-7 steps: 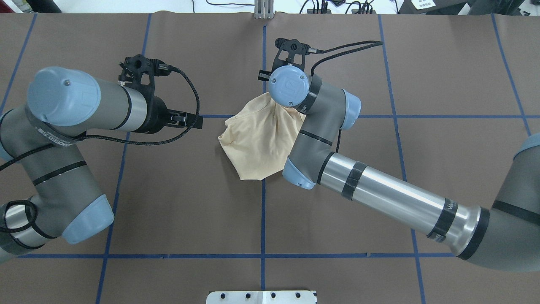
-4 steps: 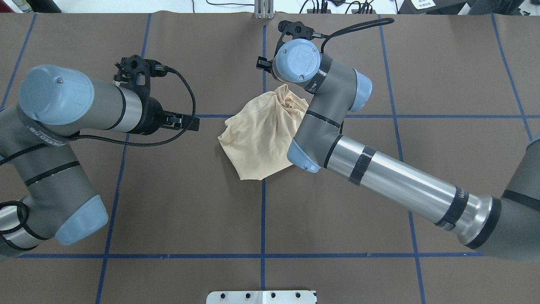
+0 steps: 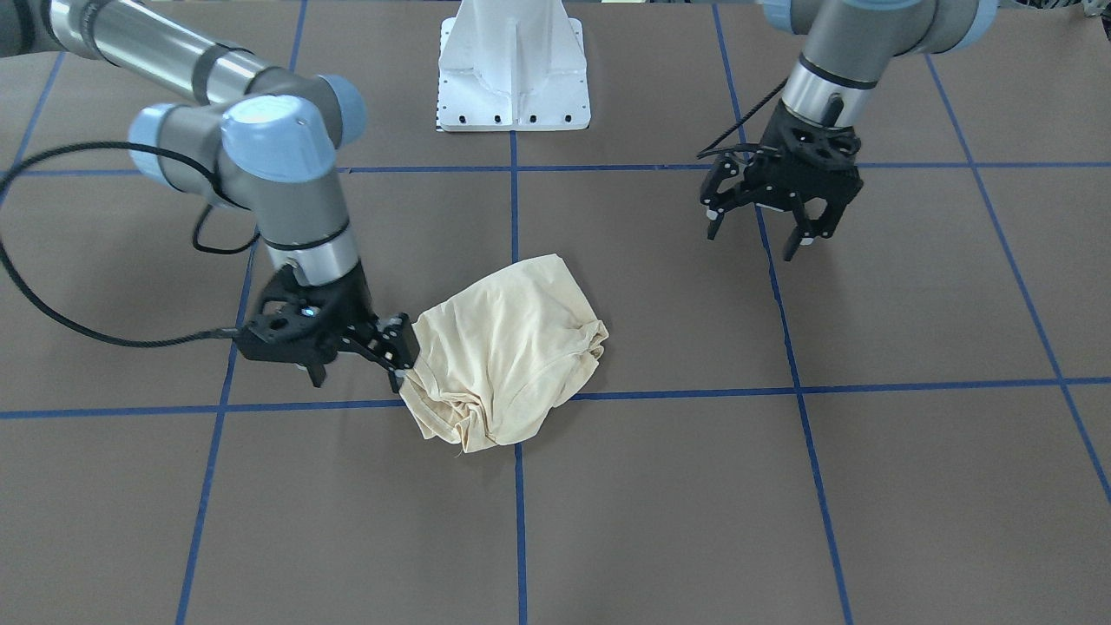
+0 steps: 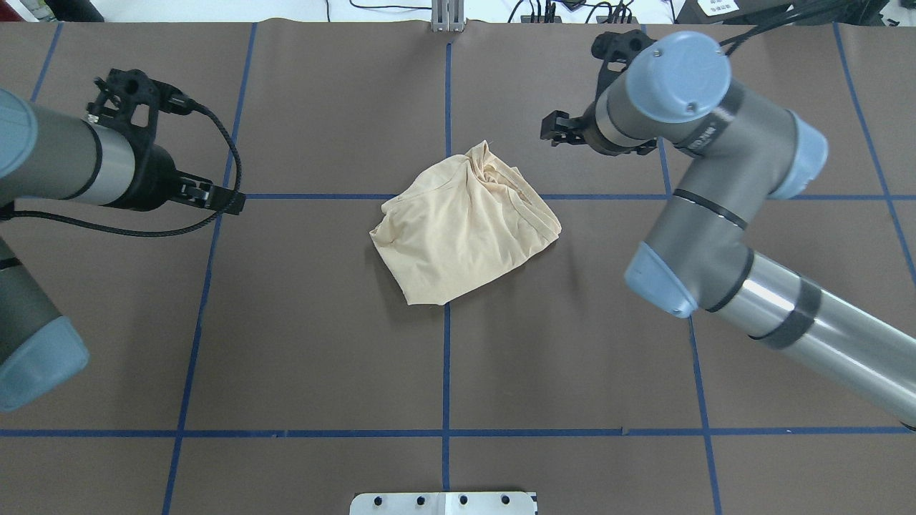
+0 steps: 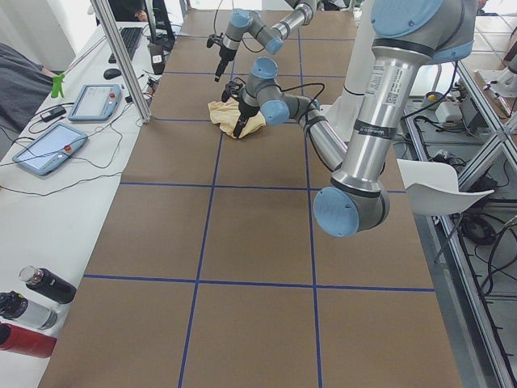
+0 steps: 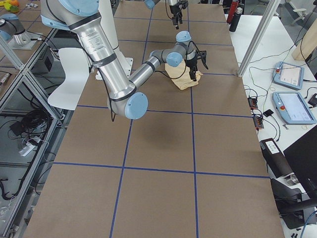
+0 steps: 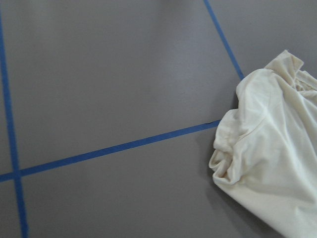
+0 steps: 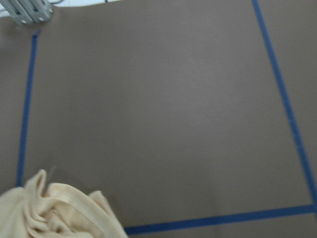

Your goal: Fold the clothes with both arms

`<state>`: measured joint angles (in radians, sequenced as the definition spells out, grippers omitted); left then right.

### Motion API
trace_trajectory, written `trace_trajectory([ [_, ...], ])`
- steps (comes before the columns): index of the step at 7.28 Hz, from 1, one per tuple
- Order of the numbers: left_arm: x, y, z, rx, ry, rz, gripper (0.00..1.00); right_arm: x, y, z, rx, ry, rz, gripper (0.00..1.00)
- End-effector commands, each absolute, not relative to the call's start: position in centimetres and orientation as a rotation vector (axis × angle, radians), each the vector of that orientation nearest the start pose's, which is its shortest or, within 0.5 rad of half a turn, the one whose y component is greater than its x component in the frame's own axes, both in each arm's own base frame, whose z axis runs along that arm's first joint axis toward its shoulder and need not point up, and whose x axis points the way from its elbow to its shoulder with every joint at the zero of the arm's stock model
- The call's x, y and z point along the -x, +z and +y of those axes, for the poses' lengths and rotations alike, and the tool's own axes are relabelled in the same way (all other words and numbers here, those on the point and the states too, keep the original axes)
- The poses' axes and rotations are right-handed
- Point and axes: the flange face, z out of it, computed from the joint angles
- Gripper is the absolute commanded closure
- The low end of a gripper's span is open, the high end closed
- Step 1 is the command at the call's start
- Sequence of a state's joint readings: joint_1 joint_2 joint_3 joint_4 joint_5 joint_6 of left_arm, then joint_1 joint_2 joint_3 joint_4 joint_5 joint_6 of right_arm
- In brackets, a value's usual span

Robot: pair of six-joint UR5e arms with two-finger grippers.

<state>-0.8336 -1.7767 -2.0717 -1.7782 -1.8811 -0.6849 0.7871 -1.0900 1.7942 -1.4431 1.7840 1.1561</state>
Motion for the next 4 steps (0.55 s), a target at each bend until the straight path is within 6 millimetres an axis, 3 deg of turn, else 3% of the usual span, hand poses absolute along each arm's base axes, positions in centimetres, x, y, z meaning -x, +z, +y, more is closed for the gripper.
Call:
trace_trajectory([
  [1,-16.1,37.5,-47.1,-0.517,0.321,0.686,0.00,23.4,34.8,-48.0,-0.248,0.140,-0.768,0.00],
  [3,-3.0,44.2,-46.3,-0.476,0.265,0.671,0.00,11.0,45.1,-46.0,-0.205,-0.007,-0.700,0.00],
  [4,0.2,47.2,-44.4,-0.429,0.191,0.664,0.00,4.8,49.5,-44.3,-0.179,-0.049,-0.715,0.00],
])
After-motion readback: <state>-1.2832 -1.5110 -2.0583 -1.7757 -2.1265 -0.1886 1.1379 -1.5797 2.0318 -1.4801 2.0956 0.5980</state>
